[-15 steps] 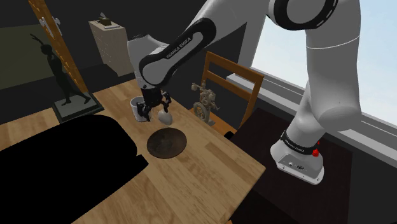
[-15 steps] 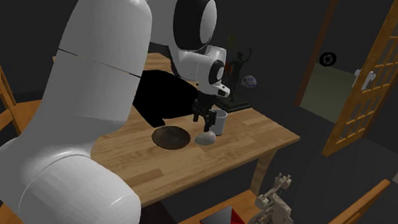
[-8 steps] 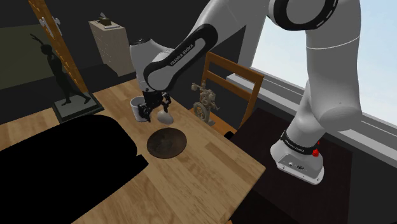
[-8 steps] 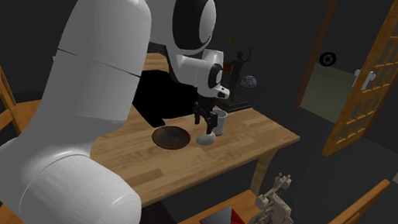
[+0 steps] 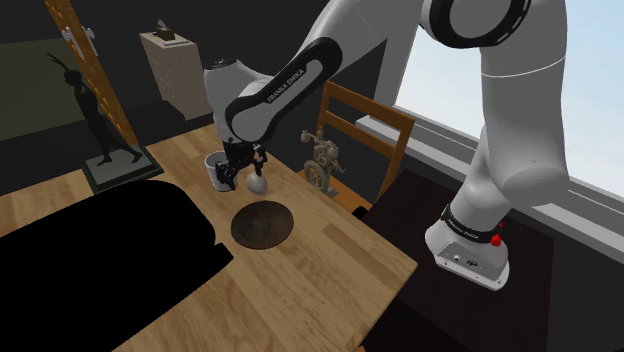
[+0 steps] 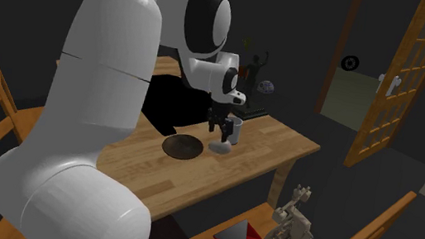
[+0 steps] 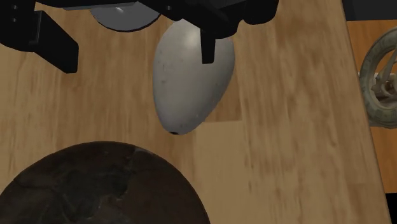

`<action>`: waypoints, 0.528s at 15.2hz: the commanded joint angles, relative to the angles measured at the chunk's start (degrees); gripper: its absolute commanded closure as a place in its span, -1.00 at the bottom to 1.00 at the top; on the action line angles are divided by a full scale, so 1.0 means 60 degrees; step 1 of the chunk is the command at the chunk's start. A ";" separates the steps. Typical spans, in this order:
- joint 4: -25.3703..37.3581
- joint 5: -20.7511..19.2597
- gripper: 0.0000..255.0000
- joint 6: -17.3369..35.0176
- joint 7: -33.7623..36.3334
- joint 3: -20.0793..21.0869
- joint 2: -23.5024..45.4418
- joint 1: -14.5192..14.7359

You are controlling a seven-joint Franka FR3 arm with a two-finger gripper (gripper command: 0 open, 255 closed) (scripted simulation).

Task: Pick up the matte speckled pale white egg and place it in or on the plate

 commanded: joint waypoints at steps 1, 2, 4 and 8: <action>-0.0142 0.0018 1.00 -0.0033 -0.0062 -0.0033 0.0363 -0.0054; -0.0102 0.0019 1.00 -0.0133 -0.0009 -0.0015 0.0304 -0.0012; 0.0081 0.0018 1.00 -0.0169 -0.0129 -0.0052 0.0454 -0.0091; -0.0230 0.0033 1.00 -0.0009 -0.0181 -0.0053 0.0293 -0.0144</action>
